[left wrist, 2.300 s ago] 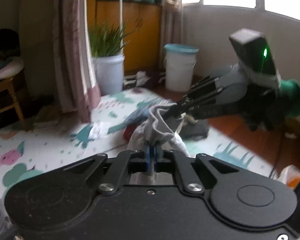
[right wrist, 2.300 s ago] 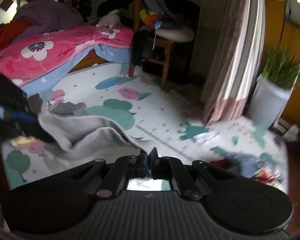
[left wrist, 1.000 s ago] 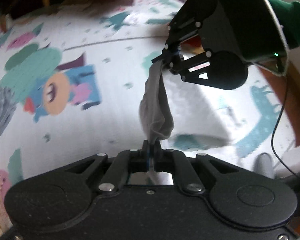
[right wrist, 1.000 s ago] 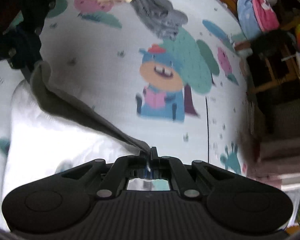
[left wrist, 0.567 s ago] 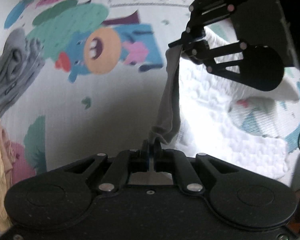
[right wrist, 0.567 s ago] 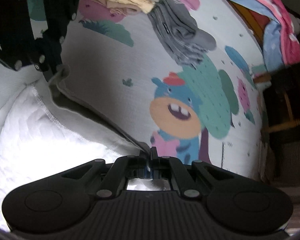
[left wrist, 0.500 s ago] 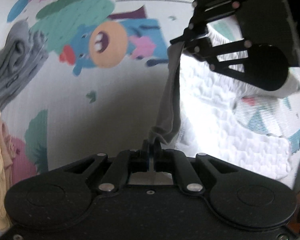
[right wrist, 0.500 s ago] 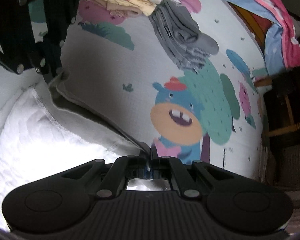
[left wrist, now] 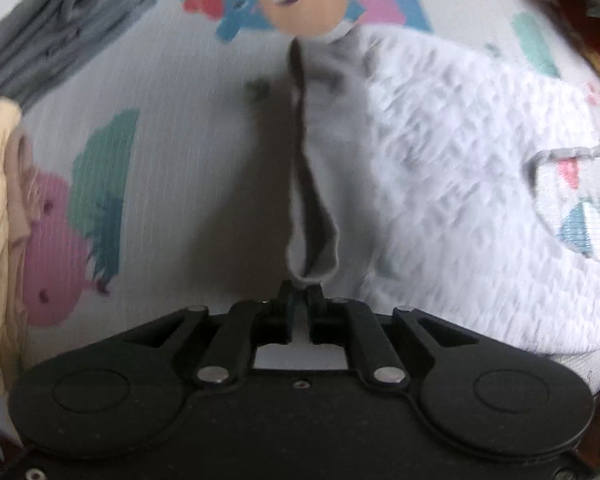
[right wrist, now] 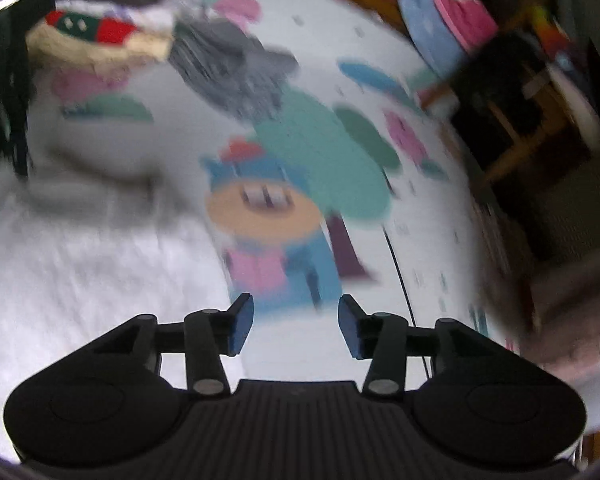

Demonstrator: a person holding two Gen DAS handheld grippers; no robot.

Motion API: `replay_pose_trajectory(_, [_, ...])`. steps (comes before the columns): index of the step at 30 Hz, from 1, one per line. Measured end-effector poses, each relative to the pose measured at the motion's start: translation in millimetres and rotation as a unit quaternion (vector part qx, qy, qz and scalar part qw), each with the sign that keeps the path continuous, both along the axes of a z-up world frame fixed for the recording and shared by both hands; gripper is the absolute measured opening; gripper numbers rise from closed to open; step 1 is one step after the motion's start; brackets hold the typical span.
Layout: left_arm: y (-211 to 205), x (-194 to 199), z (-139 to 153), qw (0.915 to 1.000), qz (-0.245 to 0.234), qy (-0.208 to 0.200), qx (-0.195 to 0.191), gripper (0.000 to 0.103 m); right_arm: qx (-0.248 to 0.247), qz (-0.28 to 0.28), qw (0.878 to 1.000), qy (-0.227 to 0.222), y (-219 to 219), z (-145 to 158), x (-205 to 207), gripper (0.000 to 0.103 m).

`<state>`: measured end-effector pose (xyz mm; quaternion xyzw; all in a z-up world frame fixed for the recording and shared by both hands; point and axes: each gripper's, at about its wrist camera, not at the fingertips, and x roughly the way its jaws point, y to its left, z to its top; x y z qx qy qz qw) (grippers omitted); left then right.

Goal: Fold clothes

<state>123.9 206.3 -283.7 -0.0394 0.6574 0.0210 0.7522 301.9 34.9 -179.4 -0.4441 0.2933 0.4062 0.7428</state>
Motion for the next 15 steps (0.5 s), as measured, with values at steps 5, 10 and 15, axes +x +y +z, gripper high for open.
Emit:
replay_pose_trajectory(5, [18, 6, 8, 0.9961, -0.019, -0.018, 0.084, 0.009, -0.050, -0.091, 0.994, 0.041, -103, -34, 13, 0.048])
replay_pose_trajectory(10, [6, 30, 28, 0.9920, -0.064, -0.104, 0.032, 0.009, -0.061, -0.153, 0.983, 0.082, -166, -68, 2, 0.048])
replay_pose_trajectory(15, [-19, 65, 21, 0.9815, -0.121, -0.145, 0.029, 0.044, -0.038, -0.228, 0.965, 0.126, -194, -97, 9, 0.048])
